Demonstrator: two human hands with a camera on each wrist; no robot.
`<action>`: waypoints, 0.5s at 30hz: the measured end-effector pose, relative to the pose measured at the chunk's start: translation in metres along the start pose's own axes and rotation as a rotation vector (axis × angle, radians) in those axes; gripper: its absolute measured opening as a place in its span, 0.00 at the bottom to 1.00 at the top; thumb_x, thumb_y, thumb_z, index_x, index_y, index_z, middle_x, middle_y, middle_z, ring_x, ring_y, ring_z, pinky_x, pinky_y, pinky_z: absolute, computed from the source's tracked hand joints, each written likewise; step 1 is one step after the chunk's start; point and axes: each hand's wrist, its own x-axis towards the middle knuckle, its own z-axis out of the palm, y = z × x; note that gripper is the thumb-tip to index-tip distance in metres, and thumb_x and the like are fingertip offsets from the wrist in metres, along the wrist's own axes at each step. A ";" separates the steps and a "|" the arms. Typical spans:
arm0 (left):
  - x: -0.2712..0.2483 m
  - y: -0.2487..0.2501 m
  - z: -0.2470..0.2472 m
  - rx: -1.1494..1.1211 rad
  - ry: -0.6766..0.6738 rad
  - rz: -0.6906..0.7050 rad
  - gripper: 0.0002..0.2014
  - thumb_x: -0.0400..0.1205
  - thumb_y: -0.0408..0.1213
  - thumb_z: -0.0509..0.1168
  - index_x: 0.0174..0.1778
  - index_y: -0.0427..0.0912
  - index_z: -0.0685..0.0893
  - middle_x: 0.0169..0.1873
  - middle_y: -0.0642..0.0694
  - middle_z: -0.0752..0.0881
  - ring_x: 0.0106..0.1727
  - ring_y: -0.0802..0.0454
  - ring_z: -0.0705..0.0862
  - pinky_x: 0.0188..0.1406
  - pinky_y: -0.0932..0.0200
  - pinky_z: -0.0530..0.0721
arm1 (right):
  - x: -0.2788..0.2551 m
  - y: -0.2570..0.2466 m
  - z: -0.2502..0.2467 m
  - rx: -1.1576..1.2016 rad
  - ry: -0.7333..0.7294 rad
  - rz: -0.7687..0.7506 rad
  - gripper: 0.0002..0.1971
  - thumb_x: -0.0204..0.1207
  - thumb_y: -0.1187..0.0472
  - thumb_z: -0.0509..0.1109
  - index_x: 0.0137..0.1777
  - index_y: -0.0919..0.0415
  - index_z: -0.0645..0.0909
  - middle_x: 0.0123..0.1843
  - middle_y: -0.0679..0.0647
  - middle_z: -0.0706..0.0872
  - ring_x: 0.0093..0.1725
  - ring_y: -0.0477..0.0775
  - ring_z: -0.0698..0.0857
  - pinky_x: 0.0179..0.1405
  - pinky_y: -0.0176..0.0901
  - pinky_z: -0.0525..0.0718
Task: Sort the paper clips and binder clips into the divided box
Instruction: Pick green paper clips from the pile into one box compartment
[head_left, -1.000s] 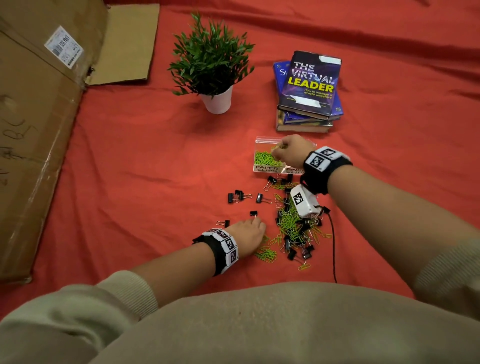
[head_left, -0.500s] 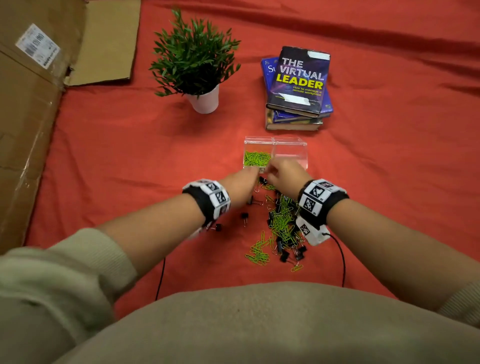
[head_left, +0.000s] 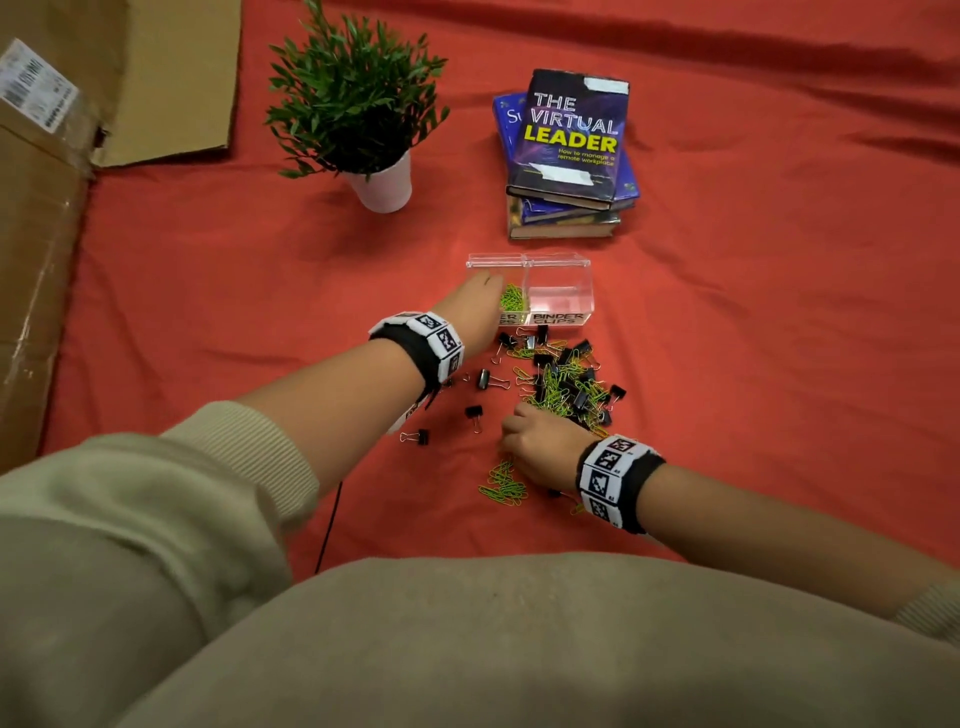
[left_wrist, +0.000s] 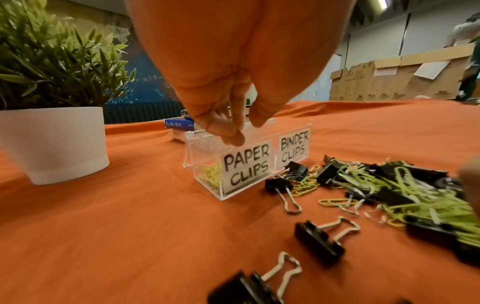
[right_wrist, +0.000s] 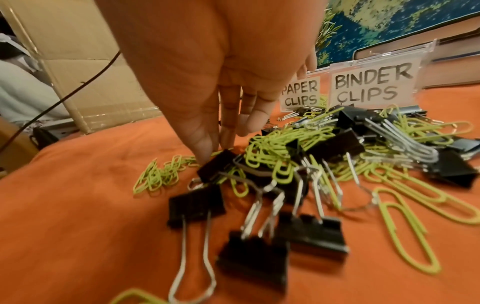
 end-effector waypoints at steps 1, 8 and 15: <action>-0.008 0.000 0.002 -0.018 0.045 0.023 0.16 0.82 0.27 0.56 0.67 0.34 0.74 0.64 0.37 0.77 0.59 0.40 0.80 0.60 0.45 0.80 | -0.001 0.000 0.003 -0.029 -0.006 -0.007 0.02 0.64 0.60 0.76 0.36 0.56 0.86 0.37 0.50 0.84 0.41 0.54 0.80 0.39 0.45 0.84; -0.084 0.002 0.046 0.039 -0.252 0.121 0.08 0.79 0.38 0.62 0.52 0.41 0.80 0.55 0.41 0.81 0.57 0.42 0.81 0.56 0.50 0.80 | 0.002 -0.002 0.017 -0.057 0.065 0.041 0.13 0.49 0.59 0.83 0.27 0.57 0.80 0.27 0.49 0.81 0.32 0.52 0.81 0.39 0.39 0.78; -0.126 0.015 0.086 0.048 -0.303 0.077 0.27 0.73 0.52 0.72 0.59 0.39 0.73 0.58 0.42 0.76 0.60 0.43 0.78 0.55 0.50 0.78 | -0.010 0.017 -0.012 0.592 0.191 0.375 0.05 0.77 0.64 0.66 0.49 0.60 0.82 0.47 0.54 0.86 0.45 0.52 0.81 0.50 0.44 0.82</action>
